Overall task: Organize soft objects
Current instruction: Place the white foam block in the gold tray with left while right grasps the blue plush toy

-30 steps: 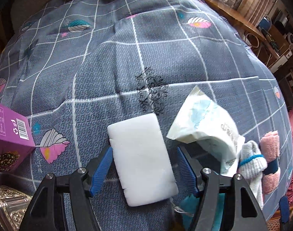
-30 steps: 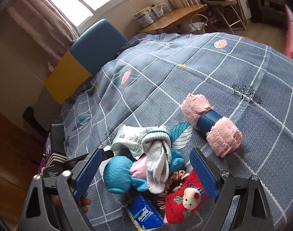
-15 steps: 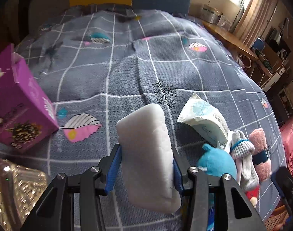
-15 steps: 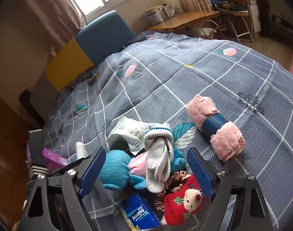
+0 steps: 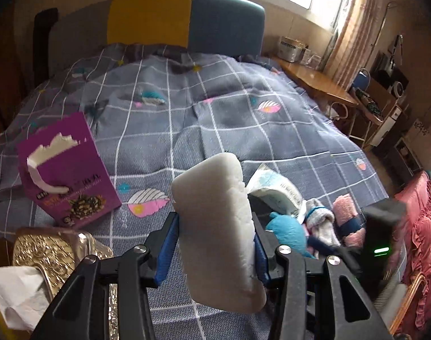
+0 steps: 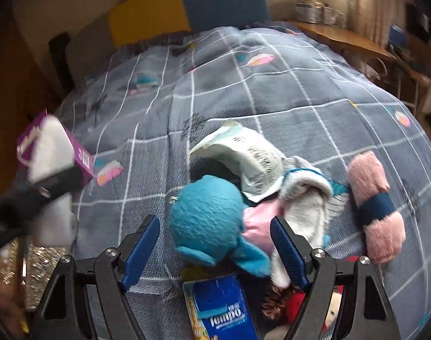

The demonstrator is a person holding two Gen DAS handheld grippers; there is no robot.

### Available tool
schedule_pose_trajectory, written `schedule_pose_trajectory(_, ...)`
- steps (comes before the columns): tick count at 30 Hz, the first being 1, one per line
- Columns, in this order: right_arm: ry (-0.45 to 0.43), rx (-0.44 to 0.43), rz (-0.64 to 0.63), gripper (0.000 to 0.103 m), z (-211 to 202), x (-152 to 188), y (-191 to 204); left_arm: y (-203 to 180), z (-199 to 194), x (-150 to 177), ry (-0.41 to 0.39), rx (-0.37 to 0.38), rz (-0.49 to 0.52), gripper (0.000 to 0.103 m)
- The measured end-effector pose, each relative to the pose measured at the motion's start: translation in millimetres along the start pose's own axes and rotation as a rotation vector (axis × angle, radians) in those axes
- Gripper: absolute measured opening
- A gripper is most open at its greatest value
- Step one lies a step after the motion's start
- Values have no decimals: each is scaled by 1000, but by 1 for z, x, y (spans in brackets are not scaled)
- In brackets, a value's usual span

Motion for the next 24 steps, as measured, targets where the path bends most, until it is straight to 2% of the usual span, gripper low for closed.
schedule_pose_trajectory(1, 28, 24, -21, 61, 9, 3, 1, -2, -4, -5, -3, 8, 7, 47)
schedule_pose_trajectory(4, 15, 31, -31, 51, 10, 3, 0, -4, -13, -27, -16, 19, 27, 47)
schedule_pose_trajectory(6, 29, 6, 4, 50, 12, 4, -5, 4, -22, -49, -21, 33, 13, 48)
schedule_pose_trajectory(8, 29, -10, 24, 50, 10, 4, -7, 25, -35, -73, -55, 15, -29, 48)
schedule_pose_trajectory(10, 29, -14, 26, 50, 11, 4, -8, 57, -54, -97, -123, -47, -49, 48)
schedule_pose_trajectory(13, 25, -6, 6, 50, 11, 4, -5, 112, -81, -113, -191, -142, -83, 48)
schedule_pose_trajectory(17, 21, 1, -4, 51, 12, 3, -4, 195, -110, -92, -221, -226, -163, 48)
schedule_pose_trajectory(20, 18, 7, -15, 51, 12, 4, -2, 245, -126, -50, -215, -266, -208, 48)
schedule_pose_trajectory(24, 14, 28, -34, 54, 13, 5, 0, 305, -141, 17, -174, -273, -313, 48)
Point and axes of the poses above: each gripper's, at about its wrist camera, not at the fingertips, and z roughly the way its jaws point, y to its left, x to its underside, the point moved 6 cm from there along z, roughly the way its jaws point, and after that the axes turned 1 degree about -y, right-handed, at the moved point
